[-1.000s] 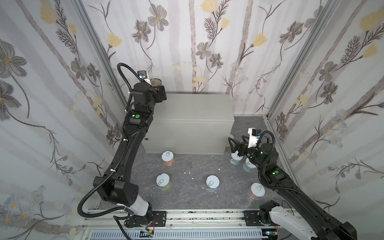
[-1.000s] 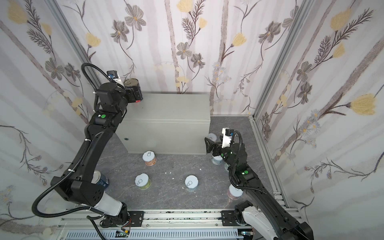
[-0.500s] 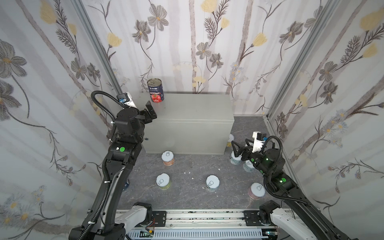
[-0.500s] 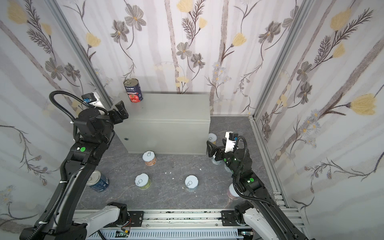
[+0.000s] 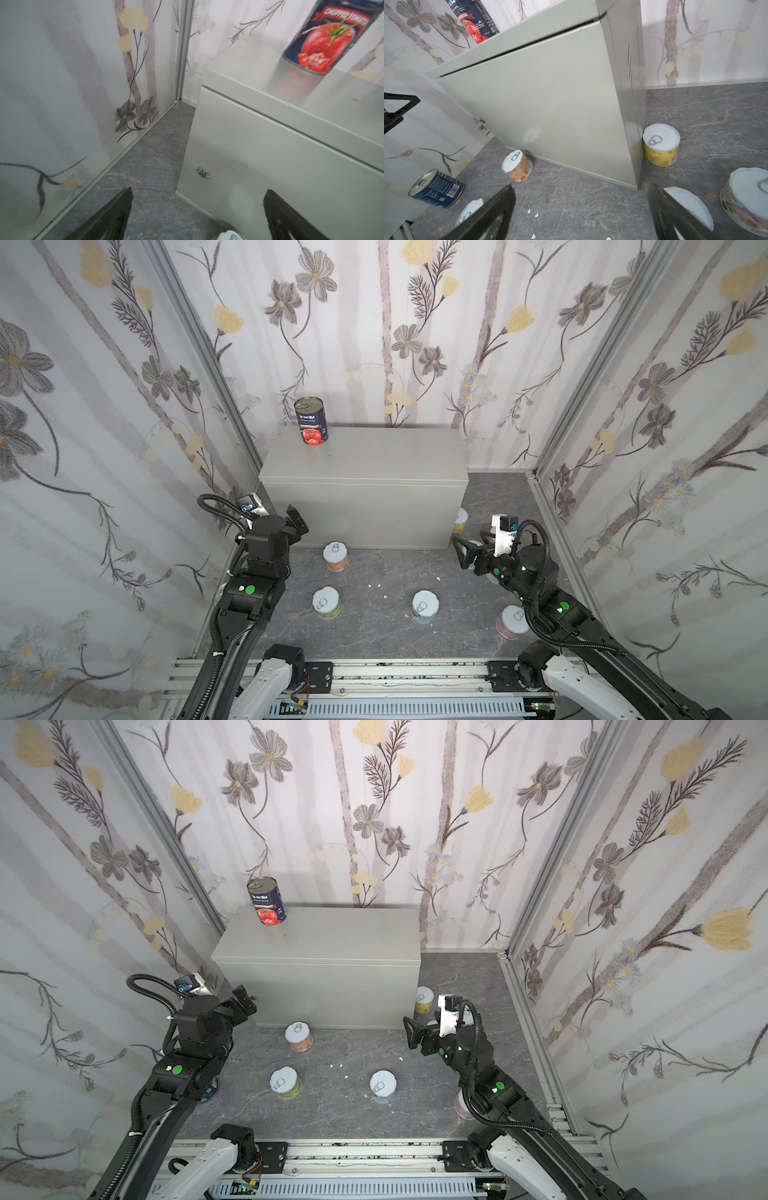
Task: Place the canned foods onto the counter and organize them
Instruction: 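Lower the left gripper onto the silver-lidded can near the robot and close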
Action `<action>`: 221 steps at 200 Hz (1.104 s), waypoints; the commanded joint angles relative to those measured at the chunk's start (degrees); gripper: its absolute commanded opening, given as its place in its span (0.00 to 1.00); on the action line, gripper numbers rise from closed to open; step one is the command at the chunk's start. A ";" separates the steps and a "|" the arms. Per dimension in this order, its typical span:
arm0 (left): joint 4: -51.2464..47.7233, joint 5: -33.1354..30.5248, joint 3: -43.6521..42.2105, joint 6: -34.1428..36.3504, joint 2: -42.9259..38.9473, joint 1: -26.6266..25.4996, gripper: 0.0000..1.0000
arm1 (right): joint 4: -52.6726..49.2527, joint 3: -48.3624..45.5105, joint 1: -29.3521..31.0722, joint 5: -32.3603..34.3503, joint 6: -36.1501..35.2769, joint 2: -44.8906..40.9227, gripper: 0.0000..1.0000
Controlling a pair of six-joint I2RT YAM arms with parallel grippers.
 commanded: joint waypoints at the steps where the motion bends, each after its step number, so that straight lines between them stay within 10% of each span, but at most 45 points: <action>1: 0.33 -4.85 -3.18 -4.65 -0.76 0.34 1.00 | 0.12 0.84 0.98 1.63 0.40 0.23 1.00; 47: -5.90 -18.05 -7.26 -16.96 1.75 1.33 1.00 | -0.08 0.29 2.39 2.07 0.50 0.74 1.00; 135: -19.82 -21.67 -7.10 -35.66 12.48 7.23 1.00 | 0.02 -0.19 4.80 3.30 0.79 2.94 1.00; 221: -22.69 -19.25 -6.72 -39.60 15.68 17.65 1.00 | -0.09 -0.05 5.43 4.09 0.79 4.22 1.00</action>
